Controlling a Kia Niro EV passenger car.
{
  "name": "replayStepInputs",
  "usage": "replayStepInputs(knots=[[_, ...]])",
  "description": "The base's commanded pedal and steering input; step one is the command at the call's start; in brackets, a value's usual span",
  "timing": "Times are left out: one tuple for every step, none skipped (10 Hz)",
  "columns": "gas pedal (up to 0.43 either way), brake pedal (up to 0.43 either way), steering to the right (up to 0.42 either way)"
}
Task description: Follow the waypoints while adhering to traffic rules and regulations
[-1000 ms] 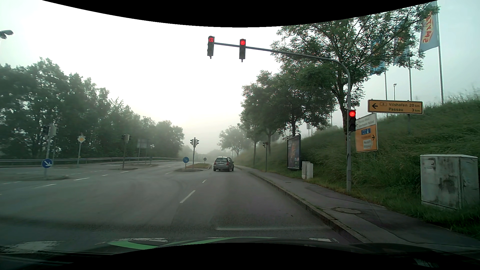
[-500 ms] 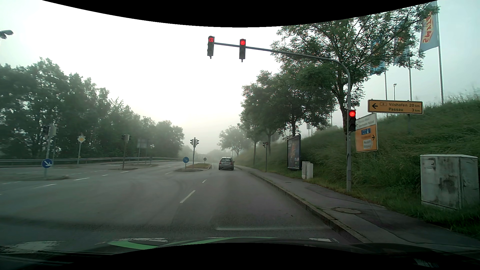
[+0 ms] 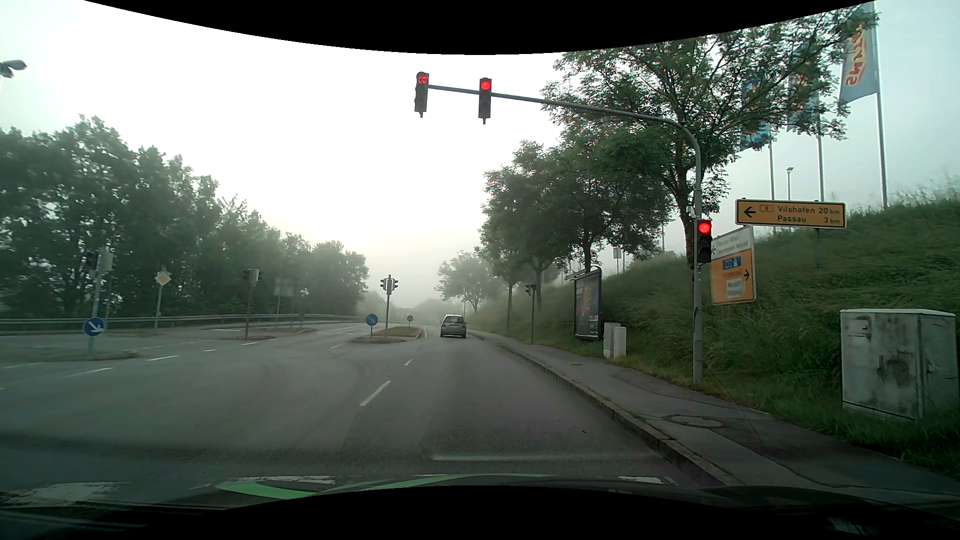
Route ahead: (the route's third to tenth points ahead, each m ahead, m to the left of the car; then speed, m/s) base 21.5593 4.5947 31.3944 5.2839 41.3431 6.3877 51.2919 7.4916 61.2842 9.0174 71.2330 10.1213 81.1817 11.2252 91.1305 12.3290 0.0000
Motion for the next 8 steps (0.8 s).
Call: replayStepInputs(knots=[[0.0,0.287,-0.052],[0.0,0.287,-0.052],[0.0,0.287,-0.052],[0.0,0.287,-0.052],[0.0,0.287,-0.052],[0.0,0.287,-0.052],[0.0,0.287,-0.052],[0.0,0.287,-0.052]])
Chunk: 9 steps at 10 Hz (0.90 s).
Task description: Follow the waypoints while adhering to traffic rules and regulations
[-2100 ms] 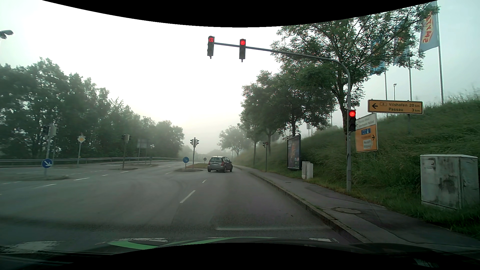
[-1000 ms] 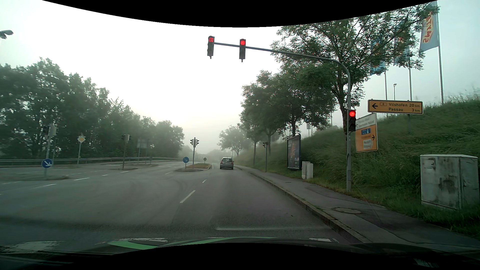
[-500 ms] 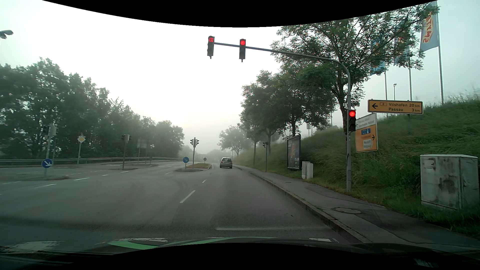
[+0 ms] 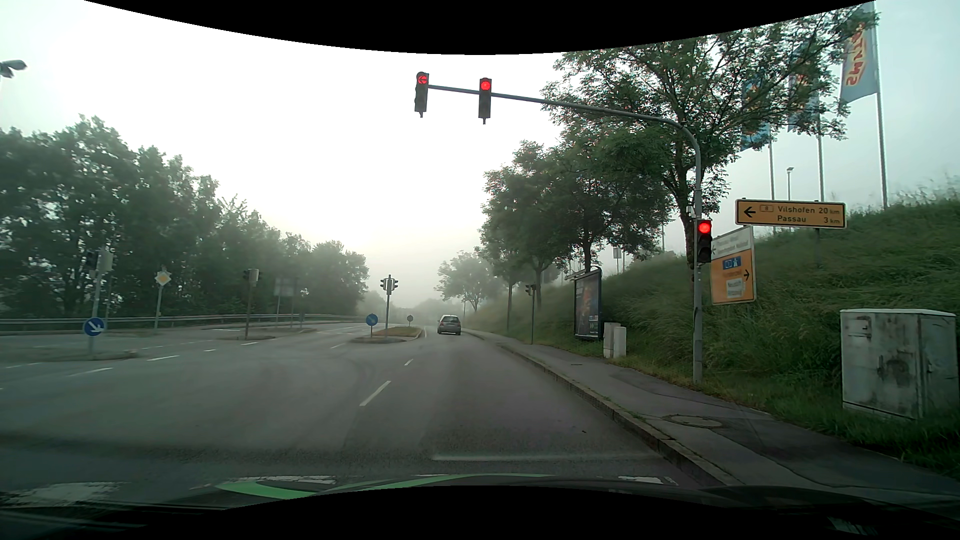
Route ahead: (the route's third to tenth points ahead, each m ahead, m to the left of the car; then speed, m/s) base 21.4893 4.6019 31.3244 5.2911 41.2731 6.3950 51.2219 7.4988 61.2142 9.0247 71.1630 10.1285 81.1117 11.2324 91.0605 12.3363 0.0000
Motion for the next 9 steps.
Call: replayStepInputs(knots=[[0.0,0.287,-0.052],[0.0,0.287,-0.052],[0.0,0.287,-0.052],[0.0,0.287,-0.052],[0.0,0.287,-0.052],[0.0,0.287,-0.052],[0.0,0.287,-0.052],[0.0,0.287,-0.052],[0.0,0.287,-0.052]])
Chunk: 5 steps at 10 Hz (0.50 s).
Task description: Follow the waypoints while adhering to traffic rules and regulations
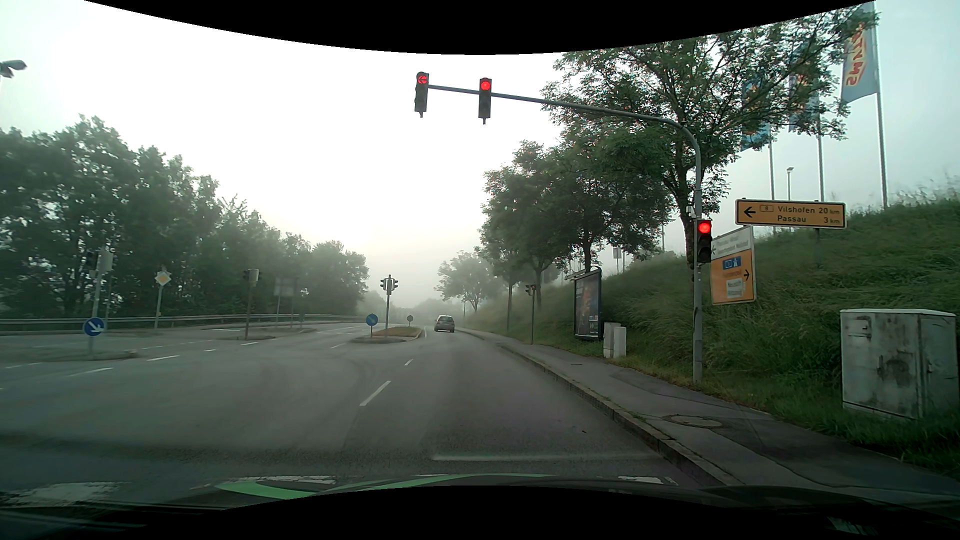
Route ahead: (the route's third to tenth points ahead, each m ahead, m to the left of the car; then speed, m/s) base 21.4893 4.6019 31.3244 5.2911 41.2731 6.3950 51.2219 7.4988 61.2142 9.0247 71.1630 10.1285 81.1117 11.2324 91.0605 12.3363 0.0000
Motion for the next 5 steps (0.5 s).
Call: replayStepInputs(knots=[[0.0,0.287,-0.052],[0.0,0.287,-0.052],[0.0,0.287,-0.052],[0.0,0.287,-0.052],[0.0,0.287,-0.052]])
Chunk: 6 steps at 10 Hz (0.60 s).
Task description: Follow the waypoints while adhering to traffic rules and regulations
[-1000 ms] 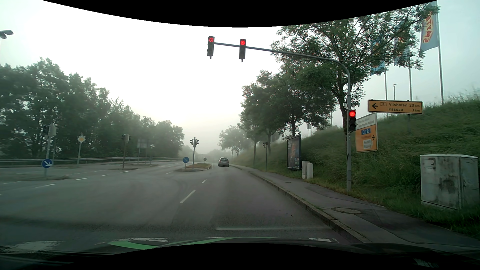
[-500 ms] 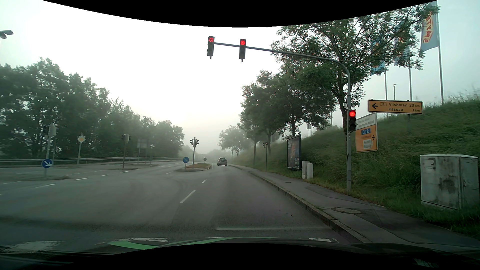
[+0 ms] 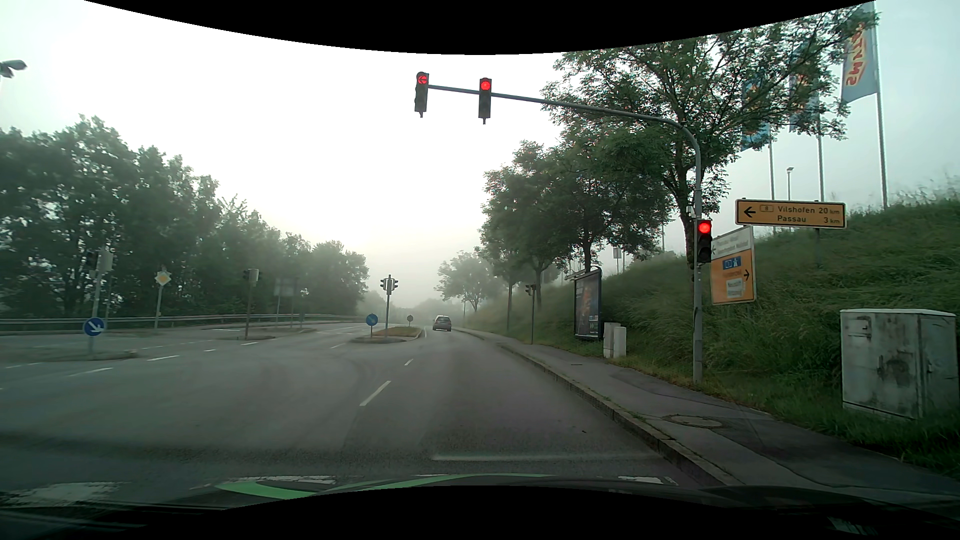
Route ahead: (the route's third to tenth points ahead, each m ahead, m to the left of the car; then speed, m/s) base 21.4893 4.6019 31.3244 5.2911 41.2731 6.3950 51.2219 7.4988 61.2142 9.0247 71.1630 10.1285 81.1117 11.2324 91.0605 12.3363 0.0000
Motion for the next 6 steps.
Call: replayStepInputs(knots=[[0.0,0.287,-0.052],[0.0,0.287,-0.052],[0.0,0.287,-0.052],[0.0,0.287,-0.052],[0.0,0.287,-0.052],[0.0,0.293,-0.052]])
